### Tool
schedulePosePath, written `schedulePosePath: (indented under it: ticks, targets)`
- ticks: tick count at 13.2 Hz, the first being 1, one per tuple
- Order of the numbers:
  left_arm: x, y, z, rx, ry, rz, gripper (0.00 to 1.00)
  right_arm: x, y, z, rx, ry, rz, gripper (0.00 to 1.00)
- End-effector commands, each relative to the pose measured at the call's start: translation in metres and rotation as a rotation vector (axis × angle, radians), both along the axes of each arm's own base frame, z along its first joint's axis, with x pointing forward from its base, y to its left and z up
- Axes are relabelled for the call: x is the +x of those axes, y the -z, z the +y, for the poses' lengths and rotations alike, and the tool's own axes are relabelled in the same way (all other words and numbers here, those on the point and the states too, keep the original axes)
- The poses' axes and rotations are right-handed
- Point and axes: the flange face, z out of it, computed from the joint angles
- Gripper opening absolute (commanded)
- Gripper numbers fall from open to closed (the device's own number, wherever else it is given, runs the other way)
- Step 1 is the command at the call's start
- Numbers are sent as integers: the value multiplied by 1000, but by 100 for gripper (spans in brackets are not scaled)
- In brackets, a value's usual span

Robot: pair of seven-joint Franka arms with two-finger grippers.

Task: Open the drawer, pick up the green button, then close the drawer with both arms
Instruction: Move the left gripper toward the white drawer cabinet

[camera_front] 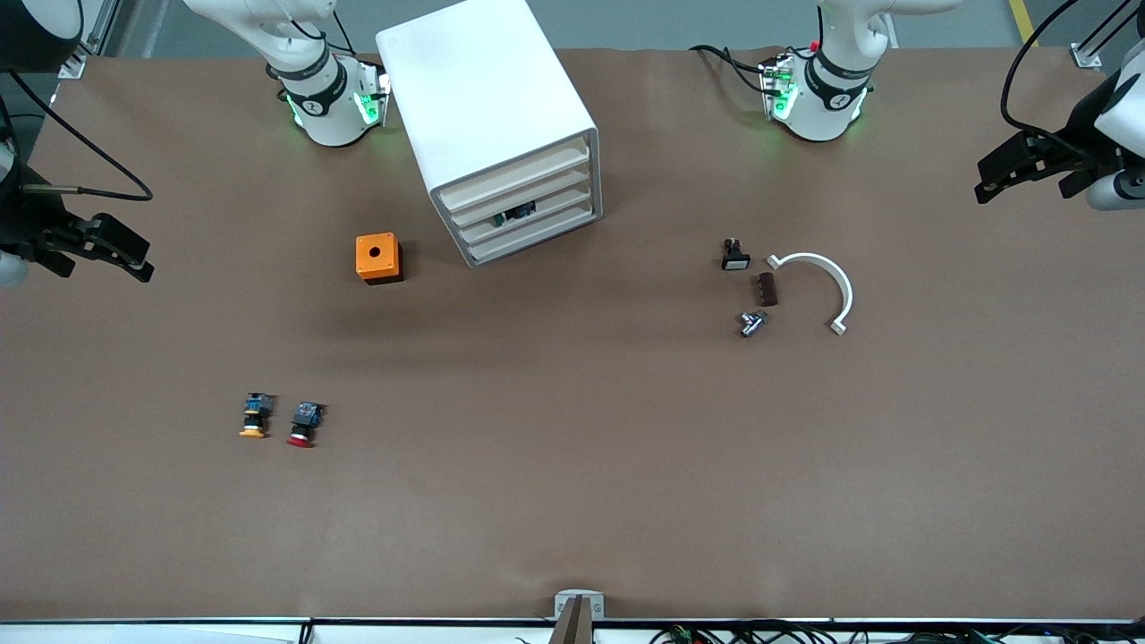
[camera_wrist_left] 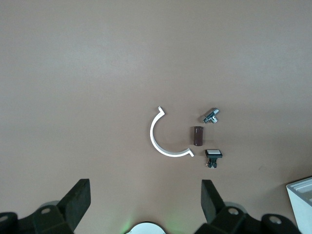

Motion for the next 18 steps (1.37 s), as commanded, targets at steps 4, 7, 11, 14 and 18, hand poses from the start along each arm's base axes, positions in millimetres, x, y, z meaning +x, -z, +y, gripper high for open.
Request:
schedulePosePath:
  ticks: [4, 7, 11, 14, 18]
  targets:
    - [31, 10, -6, 24, 21, 25, 100, -5, -6, 1, -16, 8, -6, 100]
    - [56, 57, -13, 17, 34, 103, 100, -5, -6, 1, -16, 10, -6, 100]
    - [97, 134, -36, 9, 27, 154, 100, -5, -5, 2, -16, 8, -4, 100]
    - [120, 190, -90, 12, -103, 190, 100, -6, -5, 2, -16, 8, -3, 100]
    - [107, 255, -183, 79, -388, 284, 100, -6, -5, 1, -16, 10, -3, 100]
